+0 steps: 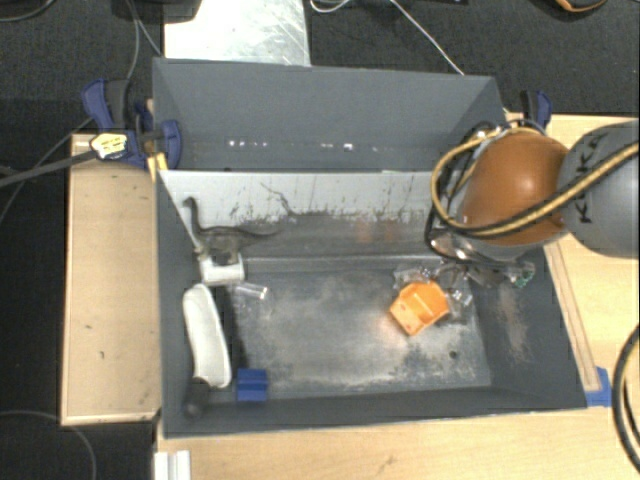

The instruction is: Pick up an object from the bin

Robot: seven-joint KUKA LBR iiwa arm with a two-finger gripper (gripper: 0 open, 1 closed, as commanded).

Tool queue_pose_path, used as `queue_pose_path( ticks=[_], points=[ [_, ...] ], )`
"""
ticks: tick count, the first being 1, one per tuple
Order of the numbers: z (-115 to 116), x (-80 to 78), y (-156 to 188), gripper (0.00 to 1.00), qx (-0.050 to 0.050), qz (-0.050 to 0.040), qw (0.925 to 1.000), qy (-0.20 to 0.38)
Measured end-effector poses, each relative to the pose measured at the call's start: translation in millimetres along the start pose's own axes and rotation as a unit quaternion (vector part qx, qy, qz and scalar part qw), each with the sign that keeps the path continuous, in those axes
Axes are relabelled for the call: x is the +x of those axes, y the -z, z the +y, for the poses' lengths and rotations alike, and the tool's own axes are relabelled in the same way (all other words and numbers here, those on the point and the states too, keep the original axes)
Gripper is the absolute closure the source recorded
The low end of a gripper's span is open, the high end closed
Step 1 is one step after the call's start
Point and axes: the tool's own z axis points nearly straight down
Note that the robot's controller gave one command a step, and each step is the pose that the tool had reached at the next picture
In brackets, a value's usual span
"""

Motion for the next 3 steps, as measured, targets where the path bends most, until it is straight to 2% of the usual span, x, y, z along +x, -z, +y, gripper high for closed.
queue_pose_path(
  ticks=[2,3],
  points=[
    [1,0.2,2,1.00,-0.001,0.0011,1.0000,0.002],
    [3,0.9,26,1.00,-0.005,0.0032,1.0000,0.001]
  ],
)
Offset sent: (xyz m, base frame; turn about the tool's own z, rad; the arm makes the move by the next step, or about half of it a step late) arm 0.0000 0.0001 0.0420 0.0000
